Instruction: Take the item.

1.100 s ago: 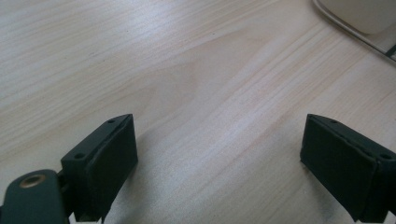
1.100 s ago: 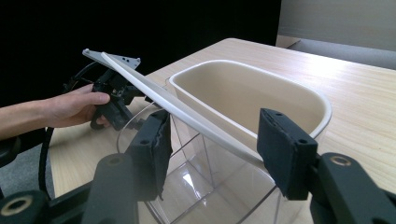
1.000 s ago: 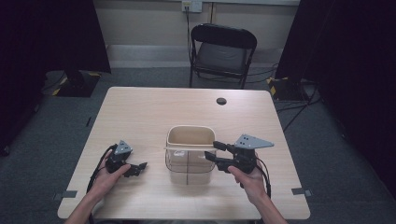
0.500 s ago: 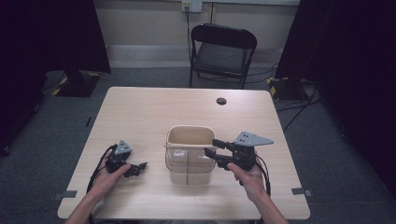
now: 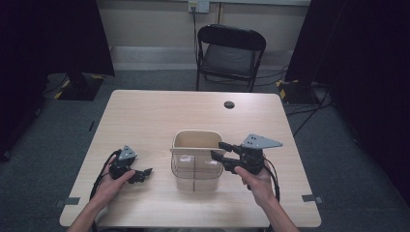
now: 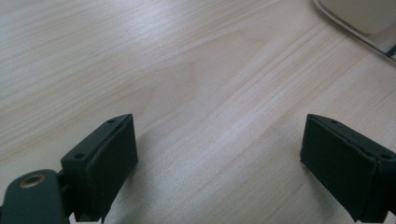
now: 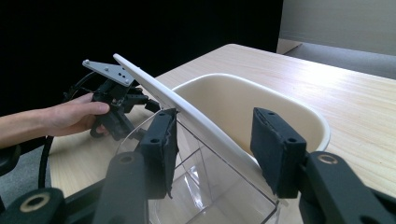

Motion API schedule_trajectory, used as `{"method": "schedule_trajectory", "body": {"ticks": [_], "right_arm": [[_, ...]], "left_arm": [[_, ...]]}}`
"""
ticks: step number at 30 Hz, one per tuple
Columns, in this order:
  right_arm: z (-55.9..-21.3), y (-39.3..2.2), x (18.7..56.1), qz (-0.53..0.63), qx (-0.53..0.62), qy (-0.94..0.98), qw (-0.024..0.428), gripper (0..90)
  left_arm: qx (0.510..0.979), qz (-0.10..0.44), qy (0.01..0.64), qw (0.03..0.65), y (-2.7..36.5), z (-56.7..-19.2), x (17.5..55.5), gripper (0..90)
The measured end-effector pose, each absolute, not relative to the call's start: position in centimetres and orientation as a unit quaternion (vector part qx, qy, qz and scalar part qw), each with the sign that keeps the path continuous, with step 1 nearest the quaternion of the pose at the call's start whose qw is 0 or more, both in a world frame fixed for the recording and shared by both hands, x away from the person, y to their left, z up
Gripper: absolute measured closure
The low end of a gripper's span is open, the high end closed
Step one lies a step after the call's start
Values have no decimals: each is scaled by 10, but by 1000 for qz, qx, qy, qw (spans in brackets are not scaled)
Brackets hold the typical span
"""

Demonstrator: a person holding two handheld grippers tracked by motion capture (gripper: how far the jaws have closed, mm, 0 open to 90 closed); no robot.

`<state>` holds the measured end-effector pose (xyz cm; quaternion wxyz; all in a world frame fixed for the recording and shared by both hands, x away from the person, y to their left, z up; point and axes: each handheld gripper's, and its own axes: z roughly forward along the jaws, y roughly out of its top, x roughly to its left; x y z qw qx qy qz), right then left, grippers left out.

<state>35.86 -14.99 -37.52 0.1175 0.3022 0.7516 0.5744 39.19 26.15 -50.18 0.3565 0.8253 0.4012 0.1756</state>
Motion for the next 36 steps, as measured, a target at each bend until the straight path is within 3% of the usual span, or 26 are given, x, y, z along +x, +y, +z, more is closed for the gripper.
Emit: {"method": "schedule_trajectory", "body": {"ticks": [36], "right_arm": [[-375, -149, 361, 575, 308, 749, 120, 525]], "left_arm": [[825, 174, 402, 357, 261, -502, 392, 102]]}}
